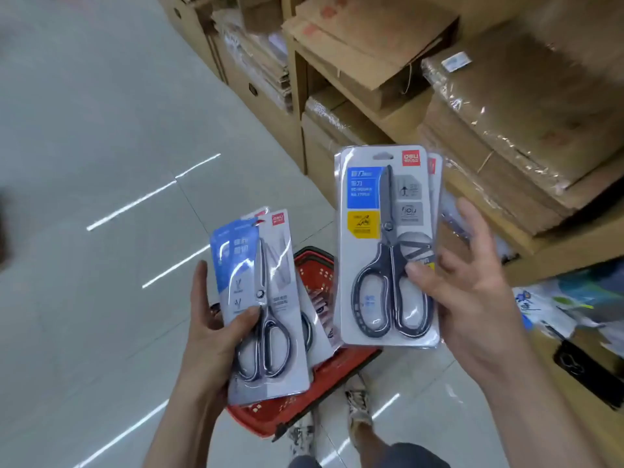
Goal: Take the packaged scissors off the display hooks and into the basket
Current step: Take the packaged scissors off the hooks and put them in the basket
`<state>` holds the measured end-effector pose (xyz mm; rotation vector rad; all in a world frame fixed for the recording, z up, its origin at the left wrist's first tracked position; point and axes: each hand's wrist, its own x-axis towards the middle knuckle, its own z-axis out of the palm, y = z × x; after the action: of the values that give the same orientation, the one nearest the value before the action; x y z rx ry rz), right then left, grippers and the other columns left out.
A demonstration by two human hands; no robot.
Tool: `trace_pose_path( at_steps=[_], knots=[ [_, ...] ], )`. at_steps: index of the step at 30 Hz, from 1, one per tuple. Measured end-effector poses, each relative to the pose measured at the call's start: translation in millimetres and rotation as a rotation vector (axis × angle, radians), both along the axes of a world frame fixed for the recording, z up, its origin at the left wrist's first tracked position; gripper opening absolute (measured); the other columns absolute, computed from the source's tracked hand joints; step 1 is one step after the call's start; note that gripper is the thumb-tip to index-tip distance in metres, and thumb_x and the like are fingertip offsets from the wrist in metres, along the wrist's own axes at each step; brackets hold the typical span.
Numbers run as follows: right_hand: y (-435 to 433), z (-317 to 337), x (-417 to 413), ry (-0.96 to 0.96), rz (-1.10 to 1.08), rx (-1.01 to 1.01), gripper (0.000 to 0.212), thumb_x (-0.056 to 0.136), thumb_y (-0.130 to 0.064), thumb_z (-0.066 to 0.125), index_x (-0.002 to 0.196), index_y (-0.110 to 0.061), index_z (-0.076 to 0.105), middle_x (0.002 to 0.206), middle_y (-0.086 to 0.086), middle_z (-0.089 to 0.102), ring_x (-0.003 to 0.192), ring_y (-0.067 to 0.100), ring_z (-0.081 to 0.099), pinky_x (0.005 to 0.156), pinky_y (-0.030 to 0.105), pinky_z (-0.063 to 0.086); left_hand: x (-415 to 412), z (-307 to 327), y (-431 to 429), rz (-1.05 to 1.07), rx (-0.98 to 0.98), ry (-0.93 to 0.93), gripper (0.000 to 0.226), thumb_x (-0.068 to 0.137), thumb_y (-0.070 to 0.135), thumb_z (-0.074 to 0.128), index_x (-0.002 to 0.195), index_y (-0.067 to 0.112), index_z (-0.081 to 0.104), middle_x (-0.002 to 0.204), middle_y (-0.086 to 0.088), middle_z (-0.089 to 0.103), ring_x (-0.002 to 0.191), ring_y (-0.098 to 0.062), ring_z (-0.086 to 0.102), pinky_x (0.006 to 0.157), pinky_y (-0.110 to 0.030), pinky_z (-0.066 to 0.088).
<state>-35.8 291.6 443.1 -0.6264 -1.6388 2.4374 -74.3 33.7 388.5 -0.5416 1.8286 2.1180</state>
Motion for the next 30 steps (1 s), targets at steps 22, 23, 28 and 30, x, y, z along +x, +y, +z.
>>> trace_pose_path(
  at_steps=[22,23,28,30],
  knots=[
    [-12.7,120.0,233.5,-0.024,-0.602,0.02,0.049,0.068,-0.036,0.073,0.114,-0.031,0.057,0.095,0.001,0.077,0.088,0.022,0.074,0.074,0.035,0.06,142.2,194.5,163.1,-1.04,0.35,0.064,0.037,0.08,0.028,0.069,0.116,0.022,0.063,0.121,-0.015,0.07,0.104,-0.033,0.07,0.097,-0.052,0.052],
    [-6.4,120.3,247.5,-0.025,-0.641,0.026,0.047,0.072,-0.039,0.07,0.116,-0.033,0.056,0.099,0.002,0.076,0.09,0.022,0.074,0.075,0.035,0.06,154.4,193.9,176.2,-0.967,0.268,0.131,0.031,0.079,0.02,0.073,0.109,0.023,0.065,0.114,-0.014,0.072,0.101,-0.035,0.071,0.097,-0.057,0.051],
    [36.7,122.2,335.1,-0.015,-0.793,0.014,0.028,0.093,-0.053,0.05,0.121,-0.05,0.056,0.12,-0.02,0.068,0.11,0.002,0.066,0.089,0.03,0.055,243.9,208.4,234.3,-0.926,0.252,0.2,0.021,0.092,0.008,0.062,0.096,0.023,0.076,0.1,-0.004,0.077,0.095,-0.025,0.071,0.091,-0.044,0.054],
    [54.0,126.7,376.8,-0.013,-0.812,0.015,0.033,0.092,-0.054,0.053,0.124,-0.049,0.057,0.128,-0.017,0.066,0.117,0.006,0.063,0.101,0.037,0.051,280.6,210.3,256.3,-0.978,0.271,0.201,0.022,0.097,0.012,0.057,0.102,0.022,0.075,0.104,-0.005,0.077,0.097,-0.023,0.07,0.089,-0.04,0.054]
  ],
)
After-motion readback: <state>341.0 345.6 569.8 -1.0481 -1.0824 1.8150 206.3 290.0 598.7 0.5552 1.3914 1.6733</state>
